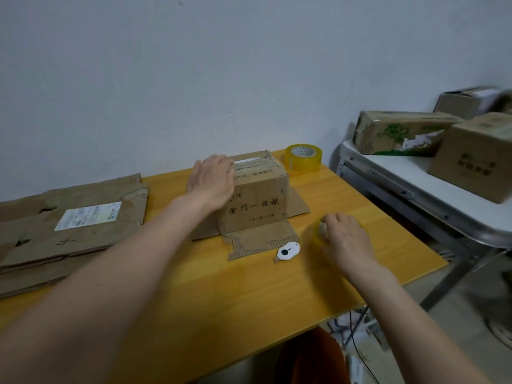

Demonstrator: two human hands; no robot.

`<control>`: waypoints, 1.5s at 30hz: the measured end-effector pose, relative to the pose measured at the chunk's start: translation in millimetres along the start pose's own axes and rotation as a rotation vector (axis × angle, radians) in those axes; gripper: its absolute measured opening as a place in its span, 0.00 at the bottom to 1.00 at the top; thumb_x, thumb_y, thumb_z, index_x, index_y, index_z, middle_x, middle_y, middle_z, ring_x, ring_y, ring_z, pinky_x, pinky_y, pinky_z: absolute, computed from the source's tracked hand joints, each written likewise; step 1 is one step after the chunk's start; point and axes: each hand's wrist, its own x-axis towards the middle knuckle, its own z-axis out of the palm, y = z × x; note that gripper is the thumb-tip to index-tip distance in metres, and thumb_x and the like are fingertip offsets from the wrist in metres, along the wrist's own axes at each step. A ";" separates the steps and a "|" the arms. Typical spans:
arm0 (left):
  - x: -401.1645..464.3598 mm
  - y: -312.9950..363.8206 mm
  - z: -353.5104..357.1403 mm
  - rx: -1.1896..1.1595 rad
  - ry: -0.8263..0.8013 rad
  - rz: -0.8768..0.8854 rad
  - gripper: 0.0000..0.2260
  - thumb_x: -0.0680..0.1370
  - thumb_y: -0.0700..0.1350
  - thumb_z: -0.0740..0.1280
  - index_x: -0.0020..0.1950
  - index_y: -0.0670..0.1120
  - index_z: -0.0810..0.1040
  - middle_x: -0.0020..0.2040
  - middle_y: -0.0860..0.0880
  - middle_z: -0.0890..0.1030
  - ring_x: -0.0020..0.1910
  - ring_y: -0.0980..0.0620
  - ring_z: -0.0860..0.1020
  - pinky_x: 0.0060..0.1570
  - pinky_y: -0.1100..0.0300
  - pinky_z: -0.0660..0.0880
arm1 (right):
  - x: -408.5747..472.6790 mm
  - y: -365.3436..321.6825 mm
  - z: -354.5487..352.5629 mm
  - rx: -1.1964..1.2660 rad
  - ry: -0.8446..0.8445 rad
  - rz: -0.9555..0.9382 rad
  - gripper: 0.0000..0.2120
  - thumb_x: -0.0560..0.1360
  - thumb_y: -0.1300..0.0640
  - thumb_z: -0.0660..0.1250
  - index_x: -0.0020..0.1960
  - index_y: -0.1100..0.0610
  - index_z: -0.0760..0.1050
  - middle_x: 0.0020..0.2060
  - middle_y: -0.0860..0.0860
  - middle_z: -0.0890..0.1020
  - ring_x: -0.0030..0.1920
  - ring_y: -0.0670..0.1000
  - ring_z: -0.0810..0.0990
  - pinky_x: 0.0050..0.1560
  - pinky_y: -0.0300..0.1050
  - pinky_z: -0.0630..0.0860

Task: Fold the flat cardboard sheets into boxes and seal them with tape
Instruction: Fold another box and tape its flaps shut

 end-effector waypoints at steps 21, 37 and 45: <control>-53.0 -73.1 -35.0 -0.031 -0.234 -0.179 0.23 0.77 0.66 0.55 0.70 0.60 0.70 0.74 0.51 0.64 0.73 0.46 0.62 0.68 0.44 0.62 | 41.6 -128.3 -30.0 1.509 -0.380 0.040 0.30 0.80 0.38 0.50 0.76 0.54 0.57 0.71 0.54 0.69 0.68 0.52 0.70 0.69 0.51 0.67; -77.3 -75.1 9.8 -0.435 -0.054 -0.140 0.22 0.82 0.58 0.43 0.72 0.60 0.66 0.79 0.57 0.45 0.77 0.52 0.40 0.75 0.46 0.42 | 70.5 -168.8 -17.5 1.092 -0.166 -0.113 0.22 0.81 0.44 0.53 0.67 0.55 0.73 0.67 0.52 0.75 0.67 0.53 0.71 0.69 0.50 0.66; -87.8 -72.0 14.7 -0.540 0.142 -0.004 0.24 0.81 0.60 0.46 0.65 0.53 0.76 0.74 0.53 0.65 0.76 0.52 0.51 0.74 0.52 0.48 | 46.3 -153.9 28.5 1.334 0.126 -0.238 0.08 0.77 0.53 0.66 0.54 0.52 0.80 0.68 0.48 0.72 0.67 0.42 0.70 0.67 0.40 0.67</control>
